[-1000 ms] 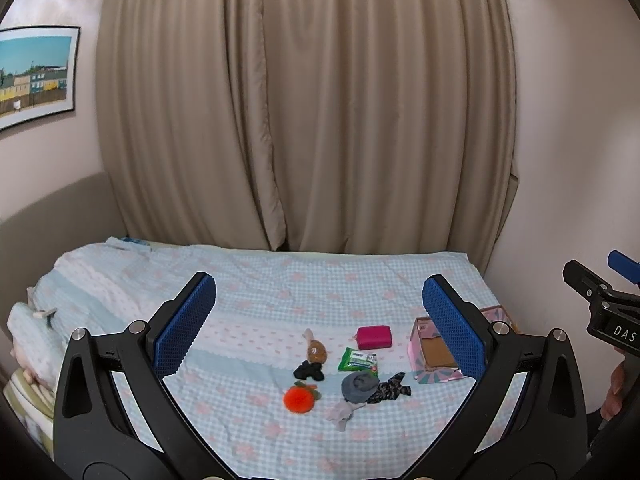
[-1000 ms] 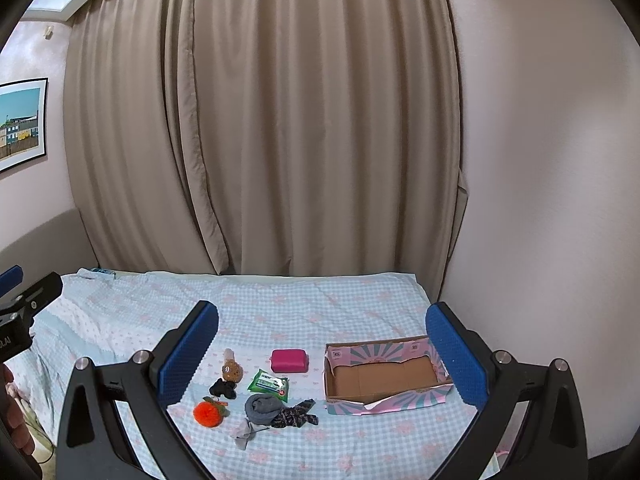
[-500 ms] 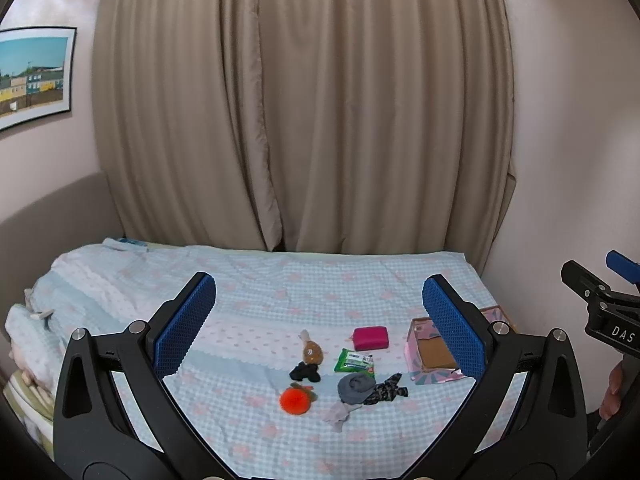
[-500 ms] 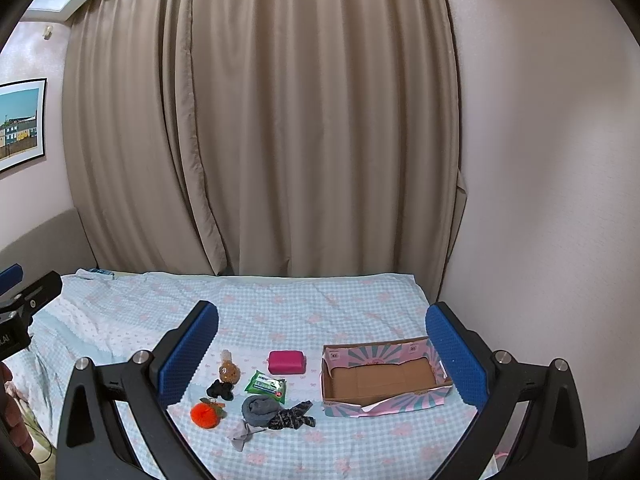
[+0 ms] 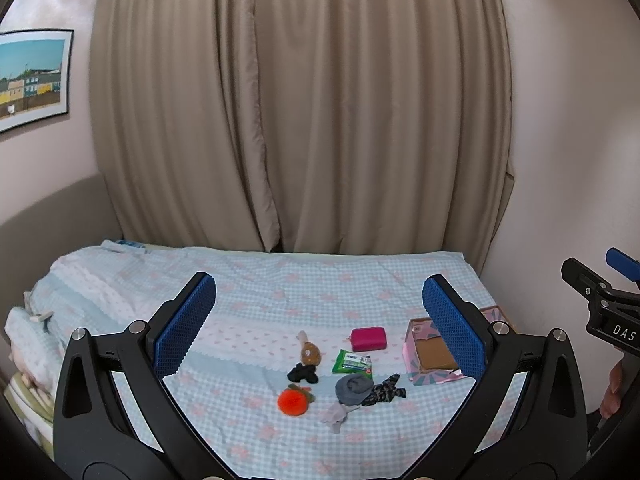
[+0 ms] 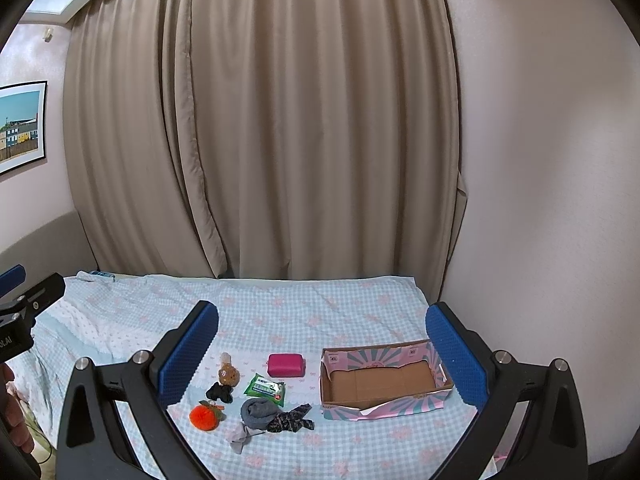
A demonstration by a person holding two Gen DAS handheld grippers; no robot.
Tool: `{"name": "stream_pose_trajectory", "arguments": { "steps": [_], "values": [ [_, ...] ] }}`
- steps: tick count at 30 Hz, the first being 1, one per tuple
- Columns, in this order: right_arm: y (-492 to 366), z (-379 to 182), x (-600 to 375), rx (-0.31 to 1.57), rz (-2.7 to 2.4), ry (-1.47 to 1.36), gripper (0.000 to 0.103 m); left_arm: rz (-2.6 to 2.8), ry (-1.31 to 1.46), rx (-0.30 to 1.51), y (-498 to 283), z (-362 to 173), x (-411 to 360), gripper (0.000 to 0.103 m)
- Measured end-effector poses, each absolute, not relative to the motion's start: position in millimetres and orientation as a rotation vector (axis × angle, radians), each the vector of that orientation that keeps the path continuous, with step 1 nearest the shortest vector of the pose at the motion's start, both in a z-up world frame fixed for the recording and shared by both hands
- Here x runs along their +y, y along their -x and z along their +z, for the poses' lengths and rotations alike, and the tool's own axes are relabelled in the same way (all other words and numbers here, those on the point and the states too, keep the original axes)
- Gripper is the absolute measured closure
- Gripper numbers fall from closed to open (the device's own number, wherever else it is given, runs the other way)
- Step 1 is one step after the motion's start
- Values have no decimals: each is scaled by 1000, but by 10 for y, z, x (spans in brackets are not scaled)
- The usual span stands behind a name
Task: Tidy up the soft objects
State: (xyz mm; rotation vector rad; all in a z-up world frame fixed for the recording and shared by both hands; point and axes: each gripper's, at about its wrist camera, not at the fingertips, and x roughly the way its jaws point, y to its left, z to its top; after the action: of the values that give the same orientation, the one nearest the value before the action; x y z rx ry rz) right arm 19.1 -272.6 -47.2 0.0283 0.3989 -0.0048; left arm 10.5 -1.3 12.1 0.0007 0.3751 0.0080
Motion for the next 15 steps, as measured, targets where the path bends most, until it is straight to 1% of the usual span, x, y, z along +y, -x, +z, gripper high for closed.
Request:
{"name": "stream_pose_trajectory", "arguments": {
  "steps": [15],
  "values": [
    [-180, -510, -2722, 397, -6, -29, 0, 10, 1, 385, -159, 202, -64, 0]
  ]
}}
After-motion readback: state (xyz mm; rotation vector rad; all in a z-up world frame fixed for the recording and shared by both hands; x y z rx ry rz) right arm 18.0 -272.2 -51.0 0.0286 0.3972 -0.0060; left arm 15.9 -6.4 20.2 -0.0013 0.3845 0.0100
